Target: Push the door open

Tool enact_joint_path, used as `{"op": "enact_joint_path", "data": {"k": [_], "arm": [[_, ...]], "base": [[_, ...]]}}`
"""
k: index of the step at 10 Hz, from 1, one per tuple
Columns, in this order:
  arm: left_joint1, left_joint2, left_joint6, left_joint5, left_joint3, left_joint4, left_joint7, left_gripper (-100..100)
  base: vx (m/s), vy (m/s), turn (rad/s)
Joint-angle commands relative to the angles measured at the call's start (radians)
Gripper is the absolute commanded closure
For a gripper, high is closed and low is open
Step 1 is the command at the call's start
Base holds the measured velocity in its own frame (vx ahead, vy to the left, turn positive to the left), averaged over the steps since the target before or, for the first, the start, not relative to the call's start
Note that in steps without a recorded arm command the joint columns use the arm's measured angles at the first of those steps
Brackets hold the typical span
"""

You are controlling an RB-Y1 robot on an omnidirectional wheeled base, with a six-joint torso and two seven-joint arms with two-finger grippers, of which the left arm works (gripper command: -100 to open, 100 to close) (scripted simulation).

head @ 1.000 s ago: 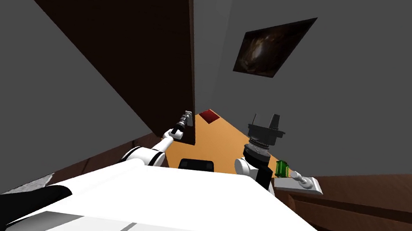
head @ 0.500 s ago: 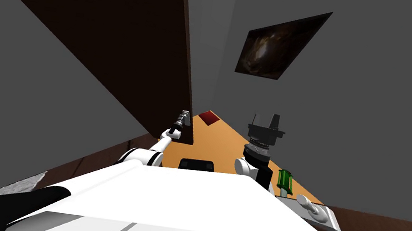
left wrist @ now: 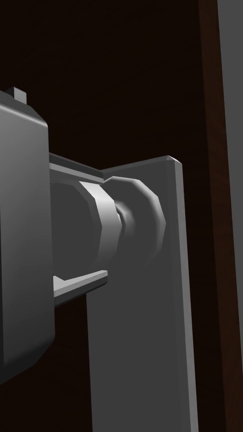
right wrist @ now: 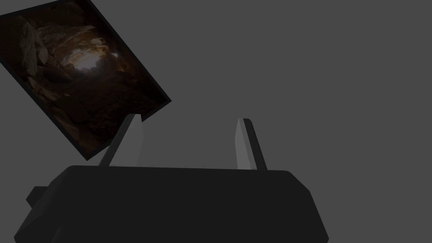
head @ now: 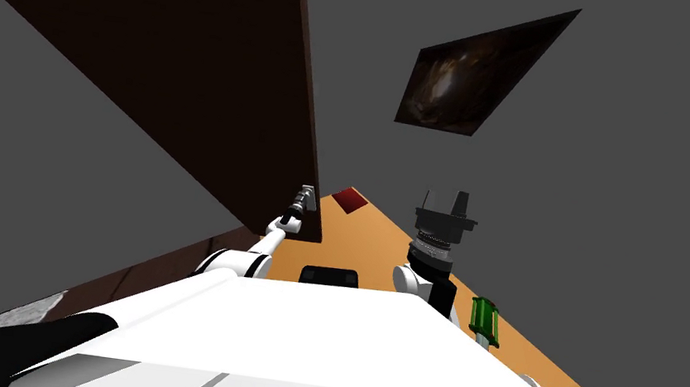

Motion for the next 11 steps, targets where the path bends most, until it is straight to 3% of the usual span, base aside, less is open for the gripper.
{"op": "enact_joint_path", "data": {"k": [1,5,9,10,11], "arm": [[-0.015,0.013,-0.012,0.006,0.014,0.017,0.000,100],[-0.011,0.030,-0.014,0.023,0.061,0.023,-0.020,100],[-0.009,0.041,-0.015,0.033,0.092,0.027,-0.032,100],[-0.007,0.044,-0.015,0.032,0.087,0.031,-0.028,100],[-0.005,0.053,-0.017,0.038,0.106,0.033,-0.034,100]], "base": [[0.170,-0.108,0.048],[0.166,-0.134,0.074],[0.158,-0.112,0.054],[0.081,-0.046,0.045],[0.154,-0.061,0.054]]}}
